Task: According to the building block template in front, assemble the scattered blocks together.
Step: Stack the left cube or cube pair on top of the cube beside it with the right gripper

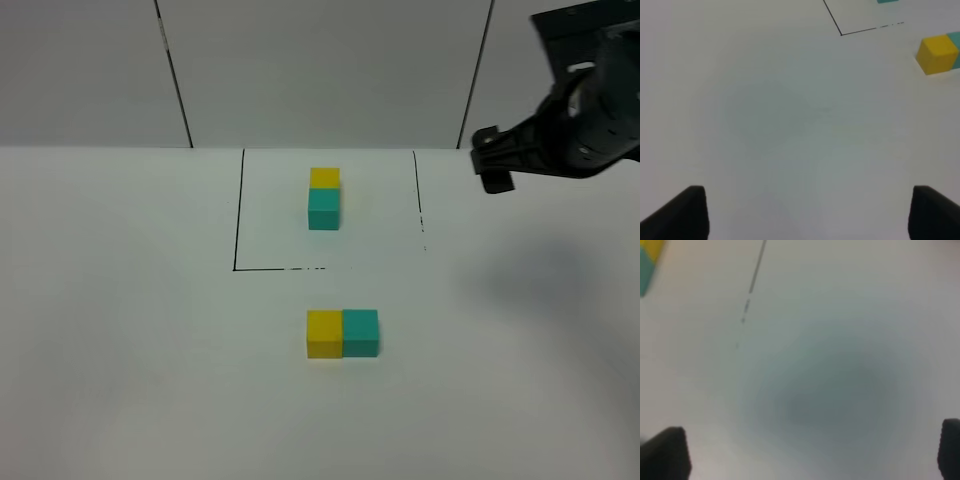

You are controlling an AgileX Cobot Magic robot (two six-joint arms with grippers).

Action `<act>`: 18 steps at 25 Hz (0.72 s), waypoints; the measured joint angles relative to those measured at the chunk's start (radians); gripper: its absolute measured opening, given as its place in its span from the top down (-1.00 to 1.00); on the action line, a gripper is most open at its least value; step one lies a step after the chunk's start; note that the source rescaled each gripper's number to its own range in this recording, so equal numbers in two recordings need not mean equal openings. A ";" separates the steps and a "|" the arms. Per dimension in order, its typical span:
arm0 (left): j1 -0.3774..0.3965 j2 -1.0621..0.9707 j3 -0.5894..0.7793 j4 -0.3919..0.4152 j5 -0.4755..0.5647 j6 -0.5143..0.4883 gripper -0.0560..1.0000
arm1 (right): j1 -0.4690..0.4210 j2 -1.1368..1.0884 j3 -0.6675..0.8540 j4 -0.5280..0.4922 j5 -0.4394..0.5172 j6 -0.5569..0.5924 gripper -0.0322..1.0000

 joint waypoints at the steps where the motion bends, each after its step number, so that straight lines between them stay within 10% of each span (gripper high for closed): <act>1: 0.000 0.000 0.000 0.000 0.000 0.000 -0.61 | -0.009 -0.044 0.064 -0.031 -0.038 0.065 -1.00; 8: 0.000 0.000 0.000 0.000 0.000 0.000 -0.61 | -0.023 -0.325 0.393 -0.145 -0.215 0.327 -1.00; 18: 0.000 0.000 0.000 0.000 0.000 -0.001 -0.61 | -0.022 -0.400 0.469 -0.111 -0.225 0.182 -1.00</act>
